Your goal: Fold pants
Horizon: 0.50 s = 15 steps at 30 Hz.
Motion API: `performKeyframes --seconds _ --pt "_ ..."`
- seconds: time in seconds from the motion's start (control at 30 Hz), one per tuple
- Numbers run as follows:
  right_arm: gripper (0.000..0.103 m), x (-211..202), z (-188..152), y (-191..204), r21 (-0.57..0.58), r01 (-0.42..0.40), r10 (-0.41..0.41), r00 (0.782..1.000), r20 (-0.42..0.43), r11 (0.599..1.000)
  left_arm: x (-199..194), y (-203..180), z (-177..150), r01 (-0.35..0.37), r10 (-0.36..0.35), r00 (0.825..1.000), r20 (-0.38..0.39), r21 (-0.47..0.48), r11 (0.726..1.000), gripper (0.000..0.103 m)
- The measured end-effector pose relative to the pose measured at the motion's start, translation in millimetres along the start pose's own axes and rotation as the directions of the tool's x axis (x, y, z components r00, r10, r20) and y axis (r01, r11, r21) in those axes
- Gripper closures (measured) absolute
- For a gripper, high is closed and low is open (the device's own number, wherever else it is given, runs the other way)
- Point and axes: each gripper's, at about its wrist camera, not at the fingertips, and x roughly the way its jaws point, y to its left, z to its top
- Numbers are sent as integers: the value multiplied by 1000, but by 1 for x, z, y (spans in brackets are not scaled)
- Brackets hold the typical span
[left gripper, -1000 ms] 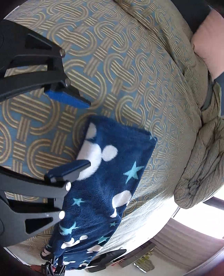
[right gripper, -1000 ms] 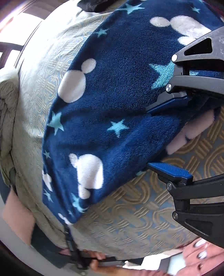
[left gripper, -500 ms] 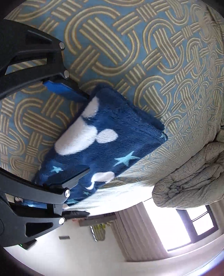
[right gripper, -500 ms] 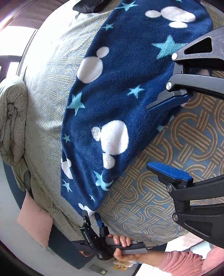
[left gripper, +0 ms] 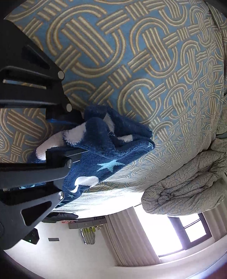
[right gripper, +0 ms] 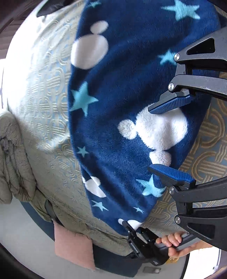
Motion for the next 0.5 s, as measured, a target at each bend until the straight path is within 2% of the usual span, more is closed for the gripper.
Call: performKeyframes --seconds 0.03,0.17,0.5 --pt "42 10 -2 -1 7 14 -14 1000 -23 1000 -1 -3 1 3 -3 1000 5 16 1000 84" --pt "41 13 -9 2 -38 40 -39 999 21 998 -5 -23 2 -30 25 999 41 113 993 86" --pt "41 -16 -17 -17 32 -28 27 999 30 999 -19 -87 -7 -70 43 994 100 281 957 87"
